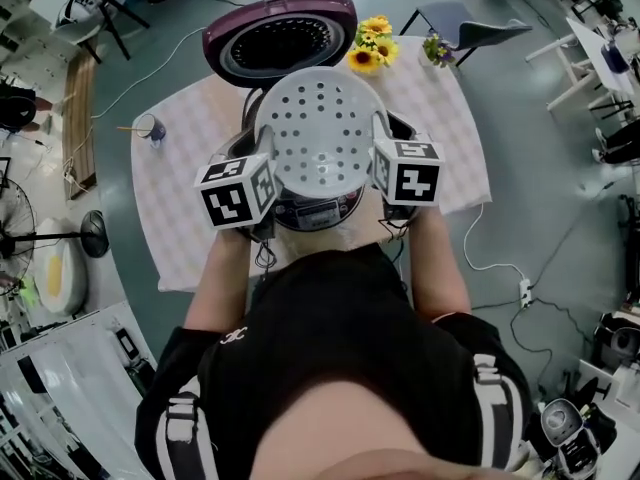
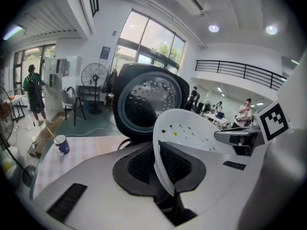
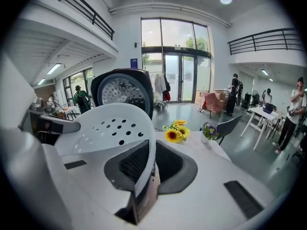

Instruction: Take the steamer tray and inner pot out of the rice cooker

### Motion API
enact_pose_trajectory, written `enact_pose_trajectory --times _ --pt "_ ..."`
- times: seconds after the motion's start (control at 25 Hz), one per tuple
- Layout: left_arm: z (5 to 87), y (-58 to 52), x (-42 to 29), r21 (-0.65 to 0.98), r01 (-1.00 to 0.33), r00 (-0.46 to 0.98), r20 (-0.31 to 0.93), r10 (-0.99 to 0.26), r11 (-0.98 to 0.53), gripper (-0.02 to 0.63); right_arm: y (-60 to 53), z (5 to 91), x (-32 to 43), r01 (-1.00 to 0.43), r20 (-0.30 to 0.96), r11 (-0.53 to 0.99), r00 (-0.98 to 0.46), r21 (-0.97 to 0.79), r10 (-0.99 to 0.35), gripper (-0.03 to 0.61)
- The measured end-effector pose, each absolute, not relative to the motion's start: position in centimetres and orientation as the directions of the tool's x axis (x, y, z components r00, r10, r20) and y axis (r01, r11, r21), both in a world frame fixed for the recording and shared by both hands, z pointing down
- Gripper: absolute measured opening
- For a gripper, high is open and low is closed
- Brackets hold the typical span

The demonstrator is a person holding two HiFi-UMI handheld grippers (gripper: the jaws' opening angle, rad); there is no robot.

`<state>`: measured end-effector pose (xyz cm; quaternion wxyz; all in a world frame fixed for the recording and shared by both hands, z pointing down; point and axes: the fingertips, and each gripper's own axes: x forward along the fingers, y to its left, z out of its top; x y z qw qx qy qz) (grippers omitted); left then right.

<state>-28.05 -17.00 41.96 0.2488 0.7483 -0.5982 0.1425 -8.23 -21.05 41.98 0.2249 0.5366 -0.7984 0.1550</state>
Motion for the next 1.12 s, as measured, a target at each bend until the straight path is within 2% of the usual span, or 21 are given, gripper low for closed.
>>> enact_pose_trajectory --times 0.64,0.88,1.12 --pt "42.5 -23.4 -6.3 0.205 -0.968 0.231 0.511 -0.828 -0.144 0.037 -28.2 43.3 13.4 -0.911 0.522 0.403 -0.388 -0.091 -0.759 0.035" --pt "44.1 -26.5 -1.4 0.18 -0.97 0.236 0.531 -0.813 -0.164 0.038 -31.2 44.9 18.3 -0.919 0.537 0.381 -0.375 -0.104 -0.756 0.032" --pt "46.5 -30.4 0.7 0.172 -0.973 0.227 0.558 -0.798 -0.157 0.038 -34.9 47.5 20.4 -0.92 0.546 0.376 -0.371 -0.107 -0.751 0.034"
